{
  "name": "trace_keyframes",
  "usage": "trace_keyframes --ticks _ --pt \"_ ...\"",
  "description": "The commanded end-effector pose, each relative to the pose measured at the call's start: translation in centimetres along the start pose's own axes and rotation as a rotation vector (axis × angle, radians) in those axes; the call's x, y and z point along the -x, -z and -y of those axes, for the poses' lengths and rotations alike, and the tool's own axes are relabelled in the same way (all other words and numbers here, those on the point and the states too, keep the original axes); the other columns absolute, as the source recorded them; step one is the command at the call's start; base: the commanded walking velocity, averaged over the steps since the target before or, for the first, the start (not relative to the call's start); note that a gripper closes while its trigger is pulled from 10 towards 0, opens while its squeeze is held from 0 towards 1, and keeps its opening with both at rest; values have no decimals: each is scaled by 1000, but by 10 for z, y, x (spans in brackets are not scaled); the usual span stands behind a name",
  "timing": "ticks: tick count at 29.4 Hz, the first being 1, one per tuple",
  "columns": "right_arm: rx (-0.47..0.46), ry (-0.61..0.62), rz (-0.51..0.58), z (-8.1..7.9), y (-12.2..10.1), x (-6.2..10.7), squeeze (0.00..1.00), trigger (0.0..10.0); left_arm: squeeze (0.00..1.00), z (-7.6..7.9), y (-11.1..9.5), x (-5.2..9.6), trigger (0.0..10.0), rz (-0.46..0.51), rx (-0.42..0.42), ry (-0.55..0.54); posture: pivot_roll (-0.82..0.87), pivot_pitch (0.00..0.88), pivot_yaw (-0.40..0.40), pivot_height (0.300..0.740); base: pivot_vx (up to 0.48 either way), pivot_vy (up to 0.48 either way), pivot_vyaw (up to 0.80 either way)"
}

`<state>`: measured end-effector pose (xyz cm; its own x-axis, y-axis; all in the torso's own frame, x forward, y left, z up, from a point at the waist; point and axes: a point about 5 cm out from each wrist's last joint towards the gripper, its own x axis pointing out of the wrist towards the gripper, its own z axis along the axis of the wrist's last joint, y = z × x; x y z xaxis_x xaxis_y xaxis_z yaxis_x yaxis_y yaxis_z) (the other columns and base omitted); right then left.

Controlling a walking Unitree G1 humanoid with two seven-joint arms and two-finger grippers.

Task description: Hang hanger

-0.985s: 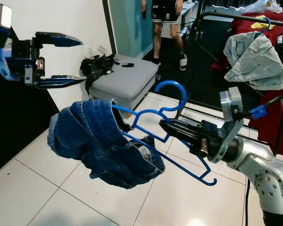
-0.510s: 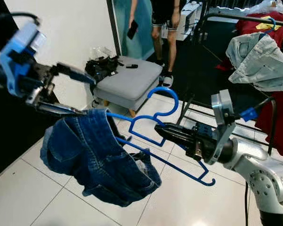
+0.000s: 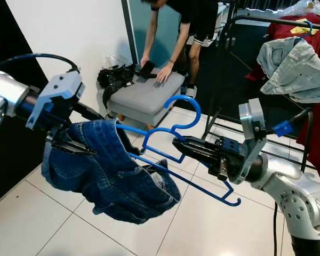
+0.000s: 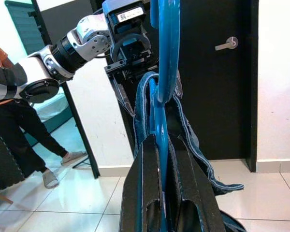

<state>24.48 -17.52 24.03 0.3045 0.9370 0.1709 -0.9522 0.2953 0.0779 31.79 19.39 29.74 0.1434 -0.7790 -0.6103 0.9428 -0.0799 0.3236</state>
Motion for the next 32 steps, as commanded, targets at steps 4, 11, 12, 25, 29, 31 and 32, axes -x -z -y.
trace_keyframes --ticks 4,11,12,25,29,31,32 --pt "73 -56 48 -7 -12 -7 0 10000 0 9 7 -1 0 -56 30 74 37 17 77 740 0 0 0" --pt "81 -60 41 -9 -13 -9 0 10000 0 13 4 -7 0 -2 45 117 33 20 75 740 0 0 0" --pt "78 -60 36 -9 -11 -9 0 10000 0 13 4 -8 0 4 44 120 34 21 74 740 0 0 0" --pt "69 -56 -23 -9 1 -11 0 10000 0 24 -11 -14 0 105 23 209 34 22 73 740 0 0 0" --pt "70 -51 -47 -8 6 -14 0 10000 0 27 -13 -16 0 121 23 233 33 22 72 740 0 0 0" --pt "53 -35 -43 -6 8 -17 0 10000 0 28 -13 -17 0 126 24 238 33 22 73 740 0 0 0" --pt "53 -35 -43 -6 8 -17 0 10000 0 28 -13 -17 0 126 24 238 33 22 73 740 0 0 0"
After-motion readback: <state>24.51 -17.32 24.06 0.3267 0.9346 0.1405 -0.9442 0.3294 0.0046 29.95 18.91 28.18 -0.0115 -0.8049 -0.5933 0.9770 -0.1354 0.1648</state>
